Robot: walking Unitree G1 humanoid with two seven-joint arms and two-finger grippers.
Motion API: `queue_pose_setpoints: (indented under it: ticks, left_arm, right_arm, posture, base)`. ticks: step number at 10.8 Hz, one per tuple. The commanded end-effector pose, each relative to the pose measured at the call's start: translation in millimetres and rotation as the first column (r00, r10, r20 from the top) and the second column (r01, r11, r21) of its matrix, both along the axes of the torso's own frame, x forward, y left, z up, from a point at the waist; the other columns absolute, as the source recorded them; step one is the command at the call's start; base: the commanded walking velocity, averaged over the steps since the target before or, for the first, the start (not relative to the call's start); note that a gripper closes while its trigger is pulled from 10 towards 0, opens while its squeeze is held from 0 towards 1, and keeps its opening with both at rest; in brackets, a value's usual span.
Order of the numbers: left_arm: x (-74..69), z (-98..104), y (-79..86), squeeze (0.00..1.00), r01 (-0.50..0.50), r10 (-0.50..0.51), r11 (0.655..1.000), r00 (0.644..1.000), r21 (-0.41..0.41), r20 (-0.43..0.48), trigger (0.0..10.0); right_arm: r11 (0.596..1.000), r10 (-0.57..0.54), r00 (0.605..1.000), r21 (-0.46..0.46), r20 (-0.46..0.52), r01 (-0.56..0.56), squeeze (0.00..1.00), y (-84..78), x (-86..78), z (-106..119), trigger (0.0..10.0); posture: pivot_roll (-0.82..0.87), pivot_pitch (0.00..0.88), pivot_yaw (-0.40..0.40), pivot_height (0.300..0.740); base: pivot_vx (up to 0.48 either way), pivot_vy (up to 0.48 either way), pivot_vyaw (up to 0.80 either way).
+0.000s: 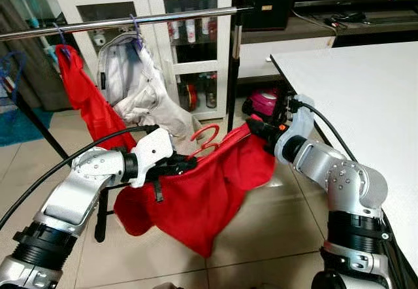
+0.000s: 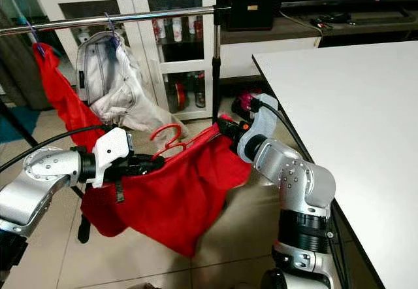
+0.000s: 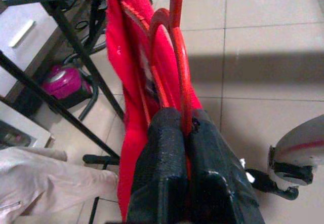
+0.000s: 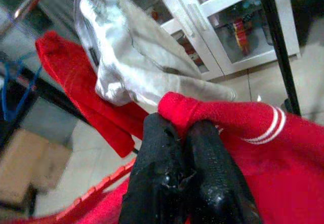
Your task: Hang hanger
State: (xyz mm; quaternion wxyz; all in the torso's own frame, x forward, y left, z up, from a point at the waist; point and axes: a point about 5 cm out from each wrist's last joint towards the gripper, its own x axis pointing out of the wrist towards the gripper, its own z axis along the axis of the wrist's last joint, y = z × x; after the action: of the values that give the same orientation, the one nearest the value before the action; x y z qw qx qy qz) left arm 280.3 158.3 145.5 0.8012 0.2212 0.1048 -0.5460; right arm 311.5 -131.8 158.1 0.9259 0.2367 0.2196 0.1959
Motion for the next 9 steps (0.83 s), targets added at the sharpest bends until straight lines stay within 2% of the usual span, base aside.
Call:
queue_pose_setpoints:
  ticks: [1, 2, 3, 4, 5, 6, 7, 8, 9]
  left_arm:
    - [-0.2, -1, 6.0, 0.00, -0.013, 0.013, 1.000, 1.000, 0.009, -0.008, 0.0]
    - [3.5, 2, 9.4, 0.00, -0.038, 0.038, 0.999, 0.999, 0.004, 0.003, 0.0]
    - [8.7, 6, 20.3, 0.00, -0.071, 0.071, 0.997, 0.997, 0.010, 0.009, 0.0]
    - [10.1, 9, 25.4, 0.00, -0.078, 0.078, 0.997, 0.997, 0.014, 0.008, 0.0]
    - [12.4, 13, 31.6, 0.00, -0.084, 0.084, 0.996, 0.996, 0.017, 0.008, 0.0]
    - [12.9, 15, 33.1, 0.00, -0.068, 0.068, 0.998, 0.998, 0.011, 0.003, 0.0]
    - [10.1, 18, 30.6, 0.00, -0.008, 0.008, 1.000, 1.000, -0.010, -0.015, 0.0]
    - [1.9, 21, 23.6, 0.00, 0.106, -0.108, 0.994, 0.993, -0.040, -0.054, 0.0]
    - [-3.6, 25, 16.2, 0.00, 0.193, -0.196, 0.980, 0.978, -0.057, -0.063, 0.0]
  right_arm:
    - [0.999, 0.029, 0.995, -0.030, 0.093, -0.026, 0.00, -4.6, 0.6, 16, 10.0]
    - [0.994, 0.092, 0.990, -0.067, 0.110, -0.085, 1.00, -3.5, -3.7, 17, 10.0]
    - [0.985, 0.110, 0.990, -0.141, 0.093, -0.096, 1.00, -20.3, -7.4, 14, 10.0]
    - [0.976, 0.167, 0.981, -0.161, 0.098, -0.150, 1.00, -27.9, -12.0, 18, 10.0]
    - [0.944, 0.283, 0.945, -0.222, 0.162, -0.244, 1.00, -40.9, -18.3, 31, 10.0]
    - [0.911, 0.379, 0.892, -0.272, 0.247, -0.311, 1.00, -44.1, -22.0, 44, 10.0]
    - [0.836, 0.531, 0.781, -0.356, 0.329, -0.418, 1.00, -38.5, -30.7, 59, 10.0]
    - [0.697, 0.709, 0.621, -0.469, 0.335, -0.543, 1.00, -26.4, -41.7, 66, 10.0]
    - [0.581, 0.806, 0.518, -0.551, 0.287, -0.599, 1.00, -12.7, -44.2, 60, 10.0]
  posture:
    - [-0.14, 0.000, 0.044, 0.740]
    - [-0.14, 0.000, 0.042, 0.740]
    - [-0.13, 0.000, 0.041, 0.740]
    - [-0.13, 0.000, 0.043, 0.740]
    - [-0.14, 0.000, 0.047, 0.740]
    - [-0.14, 0.000, 0.050, 0.740]
    - [-0.15, 0.000, 0.056, 0.740]
    - [-0.15, 0.000, 0.059, 0.740]
    - [-0.15, 0.000, 0.059, 0.740]
  base:
    - [0.000, 0.000, 0.00]
    - [0.000, 0.000, 0.00]
    - [0.000, 0.000, 0.00]
    - [0.000, 0.000, 0.00]
    - [0.000, 0.000, 0.00]
    - [0.000, 0.000, 0.00]
    - [0.000, 0.000, 0.00]
    - [0.000, 0.000, 0.00]
    - [0.000, 0.000, 0.00]
